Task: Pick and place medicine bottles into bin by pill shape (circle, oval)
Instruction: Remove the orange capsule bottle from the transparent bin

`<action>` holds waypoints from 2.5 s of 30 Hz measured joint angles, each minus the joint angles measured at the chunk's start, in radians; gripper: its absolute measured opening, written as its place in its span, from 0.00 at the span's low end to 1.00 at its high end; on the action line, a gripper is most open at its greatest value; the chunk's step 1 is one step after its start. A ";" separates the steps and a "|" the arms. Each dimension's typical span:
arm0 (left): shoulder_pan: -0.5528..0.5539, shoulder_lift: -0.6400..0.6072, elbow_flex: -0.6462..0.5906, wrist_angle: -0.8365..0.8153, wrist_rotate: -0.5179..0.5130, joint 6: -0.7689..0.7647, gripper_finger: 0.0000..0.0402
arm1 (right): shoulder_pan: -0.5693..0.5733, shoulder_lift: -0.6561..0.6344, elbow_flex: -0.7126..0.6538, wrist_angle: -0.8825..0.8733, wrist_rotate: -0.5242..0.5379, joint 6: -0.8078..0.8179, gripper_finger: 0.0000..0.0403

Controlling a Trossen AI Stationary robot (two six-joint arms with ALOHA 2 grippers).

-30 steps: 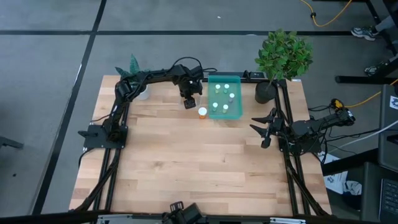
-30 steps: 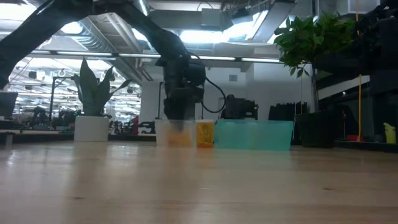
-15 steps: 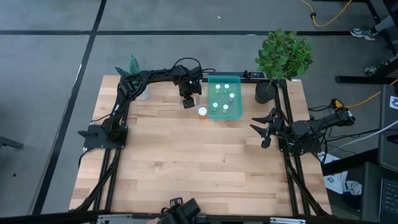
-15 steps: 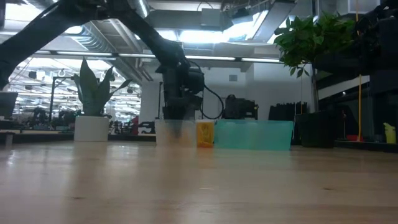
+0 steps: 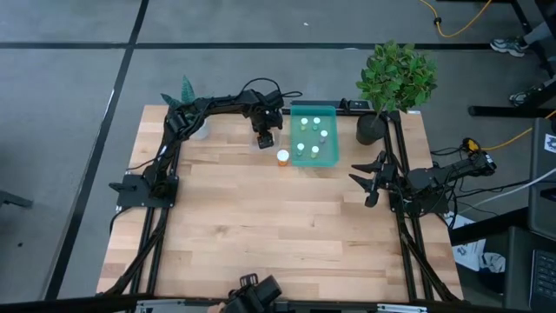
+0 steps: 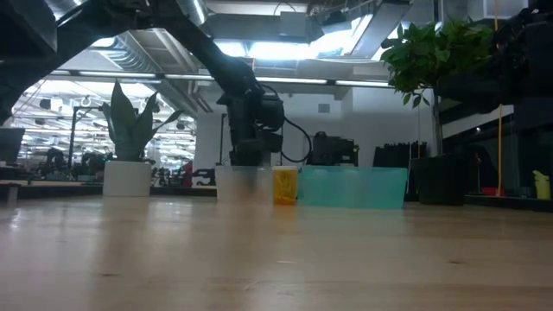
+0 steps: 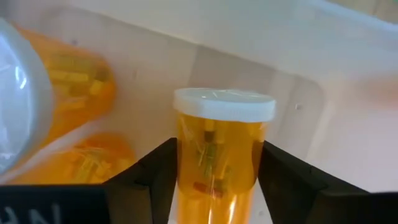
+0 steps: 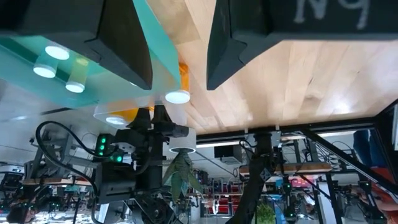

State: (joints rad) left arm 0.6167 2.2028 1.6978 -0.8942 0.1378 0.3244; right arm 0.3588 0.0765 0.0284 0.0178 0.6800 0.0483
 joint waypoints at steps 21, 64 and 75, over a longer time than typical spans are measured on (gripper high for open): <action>-0.016 -0.105 0.055 -0.073 0.004 -0.063 0.38 | 0.000 0.000 0.000 0.001 -0.001 0.000 0.38; -0.633 -0.665 -1.170 1.791 -0.333 -0.395 0.38 | 0.001 0.000 0.000 0.002 -0.026 -0.006 0.38; -0.663 -0.406 -1.157 2.095 -0.388 -0.400 0.38 | 0.001 0.000 0.000 0.002 -0.026 -0.031 0.38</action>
State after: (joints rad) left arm -0.0463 1.7968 0.5405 1.2004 -0.2502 -0.0758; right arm 0.3595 0.0765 0.0284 0.0196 0.6542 0.0174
